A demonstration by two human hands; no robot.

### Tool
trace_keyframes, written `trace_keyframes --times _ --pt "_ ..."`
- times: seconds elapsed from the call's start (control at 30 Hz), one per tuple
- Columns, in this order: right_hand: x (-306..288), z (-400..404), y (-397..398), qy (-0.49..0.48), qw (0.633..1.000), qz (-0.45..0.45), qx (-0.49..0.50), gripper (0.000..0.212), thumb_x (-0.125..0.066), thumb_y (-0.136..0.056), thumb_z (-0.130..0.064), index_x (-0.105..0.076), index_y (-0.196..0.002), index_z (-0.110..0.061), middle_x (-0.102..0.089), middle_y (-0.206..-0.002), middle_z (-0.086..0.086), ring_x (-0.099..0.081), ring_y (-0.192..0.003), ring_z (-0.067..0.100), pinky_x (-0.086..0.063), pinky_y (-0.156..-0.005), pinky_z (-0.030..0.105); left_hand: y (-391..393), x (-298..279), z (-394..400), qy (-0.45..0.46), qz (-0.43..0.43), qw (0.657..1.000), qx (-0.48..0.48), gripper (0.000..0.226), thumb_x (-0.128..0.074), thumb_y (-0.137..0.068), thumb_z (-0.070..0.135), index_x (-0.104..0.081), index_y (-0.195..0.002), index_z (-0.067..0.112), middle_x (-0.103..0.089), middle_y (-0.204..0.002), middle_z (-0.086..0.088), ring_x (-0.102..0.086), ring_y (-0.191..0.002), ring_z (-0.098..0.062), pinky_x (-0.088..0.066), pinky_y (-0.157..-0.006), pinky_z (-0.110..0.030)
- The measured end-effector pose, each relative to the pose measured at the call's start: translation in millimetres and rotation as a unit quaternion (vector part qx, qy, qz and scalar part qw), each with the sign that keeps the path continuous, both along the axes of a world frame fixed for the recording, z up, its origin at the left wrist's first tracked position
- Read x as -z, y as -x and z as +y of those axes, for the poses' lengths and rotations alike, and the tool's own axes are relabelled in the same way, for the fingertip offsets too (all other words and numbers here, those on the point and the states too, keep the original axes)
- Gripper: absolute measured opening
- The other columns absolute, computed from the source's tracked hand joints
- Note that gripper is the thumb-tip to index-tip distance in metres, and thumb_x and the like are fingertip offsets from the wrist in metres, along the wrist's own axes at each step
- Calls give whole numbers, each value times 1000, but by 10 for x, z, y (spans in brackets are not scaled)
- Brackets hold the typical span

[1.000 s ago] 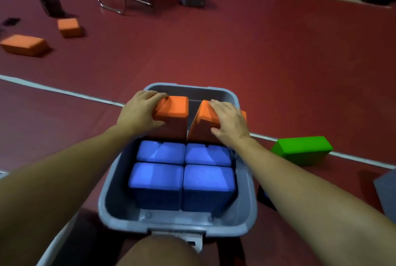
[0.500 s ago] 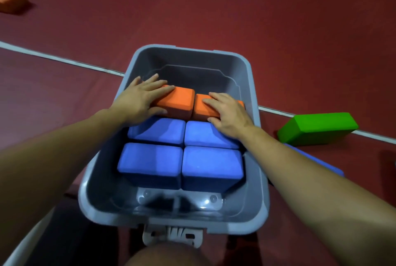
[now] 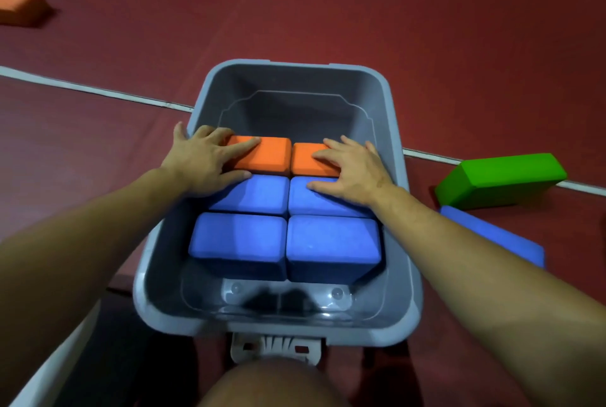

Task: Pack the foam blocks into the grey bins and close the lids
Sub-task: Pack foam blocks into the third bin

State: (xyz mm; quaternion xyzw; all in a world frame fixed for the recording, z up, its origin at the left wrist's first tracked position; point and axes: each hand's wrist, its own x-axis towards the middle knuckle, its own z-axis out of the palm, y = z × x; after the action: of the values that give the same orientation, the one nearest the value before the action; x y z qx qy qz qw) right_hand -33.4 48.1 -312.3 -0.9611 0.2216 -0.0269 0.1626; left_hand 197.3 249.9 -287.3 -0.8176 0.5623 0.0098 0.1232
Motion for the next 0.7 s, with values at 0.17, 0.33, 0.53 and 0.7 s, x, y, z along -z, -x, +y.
trace_keyframes --times 0.17,0.33,0.53,0.7 --pt "3 -11 7 -19 999 -30 13 66 -71 -70 -68 -59 -126 -35 -48 -144 -5 -34 -141 31 -17 -112 67 61 -17 -25 -35 -11 999 -16 71 -15 -81 81 1 -147 59 -29 -154 1 -30 -134 -28 -32 -101 -58" --pt "38 -38 14 -28 998 -58 -4 60 -72 -70 -66 -63 -118 -32 -52 -133 -5 -49 -126 21 -18 -115 62 74 -38 -22 -33 -2 999 -11 67 -20 -84 80 -1 -146 61 -35 -148 1 -34 -127 -29 -34 -97 -55" --pt "41 -25 -7 -27 998 -56 -19 57 -70 -70 -66 -61 -112 -30 -49 -123 -5 -54 -111 21 -20 -112 62 120 -29 -1 -45 -10 999 -11 64 -15 -86 76 2 -146 60 -33 -151 1 -35 -127 -30 -32 -100 -56" --pt "57 -32 -2 -17 998 -63 -21 64 -57 -65 -77 -61 -110 -32 -49 -121 -6 -54 -109 23 -28 -108 56 152 25 1 -40 -35 999 -4 58 -2 -90 70 4 -146 58 -36 -148 -1 -38 -127 -30 -29 -100 -63"
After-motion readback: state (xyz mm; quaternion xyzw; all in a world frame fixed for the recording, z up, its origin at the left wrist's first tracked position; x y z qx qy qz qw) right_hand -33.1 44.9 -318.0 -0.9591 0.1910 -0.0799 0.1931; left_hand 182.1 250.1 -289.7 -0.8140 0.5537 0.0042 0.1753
